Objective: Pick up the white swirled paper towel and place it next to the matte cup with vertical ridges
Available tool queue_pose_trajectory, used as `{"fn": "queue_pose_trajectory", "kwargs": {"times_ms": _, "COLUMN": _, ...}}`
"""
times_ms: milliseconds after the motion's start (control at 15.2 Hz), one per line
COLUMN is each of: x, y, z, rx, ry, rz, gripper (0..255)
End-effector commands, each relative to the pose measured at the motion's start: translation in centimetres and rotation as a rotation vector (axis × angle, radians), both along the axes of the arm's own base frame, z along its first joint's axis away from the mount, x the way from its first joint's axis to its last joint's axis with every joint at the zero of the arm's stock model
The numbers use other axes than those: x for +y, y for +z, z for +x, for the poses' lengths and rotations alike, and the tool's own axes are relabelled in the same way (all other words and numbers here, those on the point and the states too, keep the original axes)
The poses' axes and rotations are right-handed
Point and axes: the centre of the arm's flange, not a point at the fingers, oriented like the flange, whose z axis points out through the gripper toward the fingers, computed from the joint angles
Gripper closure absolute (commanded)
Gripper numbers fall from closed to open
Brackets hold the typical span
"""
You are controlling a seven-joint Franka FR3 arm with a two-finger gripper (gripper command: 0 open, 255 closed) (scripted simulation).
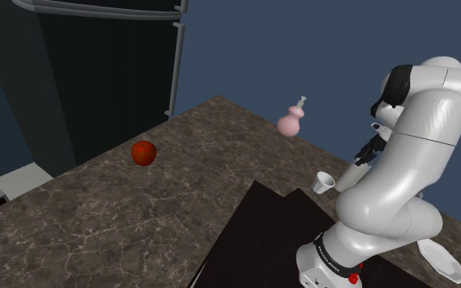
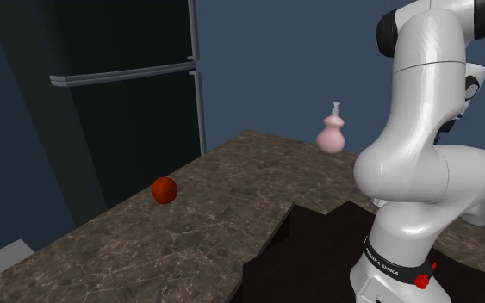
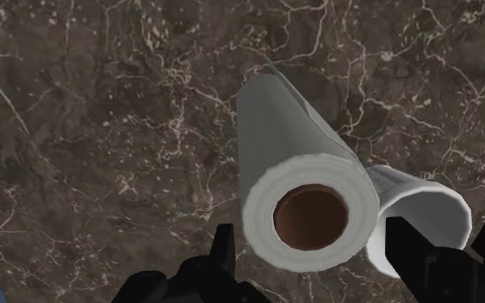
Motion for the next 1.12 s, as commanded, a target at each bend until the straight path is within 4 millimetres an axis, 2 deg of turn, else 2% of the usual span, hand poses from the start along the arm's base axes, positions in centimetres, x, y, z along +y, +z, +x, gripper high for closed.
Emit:
{"fn": "queue_pose_trajectory", "kwargs": {"times_ms": 0, "x": 0.0, "y": 0.0, "z": 0.0, "rx": 0.0, "ry": 0.0, "rz": 0.0, "gripper": 0}}
{"fn": "queue_pose_trajectory", "kwargs": {"times_ms": 264, "x": 0.0, "y": 0.0, "z": 0.0, "rx": 0.0, "ry": 0.0, "rz": 0.0, "gripper": 0}}
{"fn": "queue_pose_trajectory", "kwargs": {"times_ms": 528, "x": -0.7, "y": 4.9, "z": -0.7, "rx": 0.0, "ry": 0.0, "rz": 0.0, "gripper": 0}}
{"fn": "queue_pose_trajectory", "kwargs": {"times_ms": 1056, "x": -0.7, "y": 4.9, "z": -0.7, "rx": 0.0, "ry": 0.0, "rz": 0.0, "gripper": 0}}
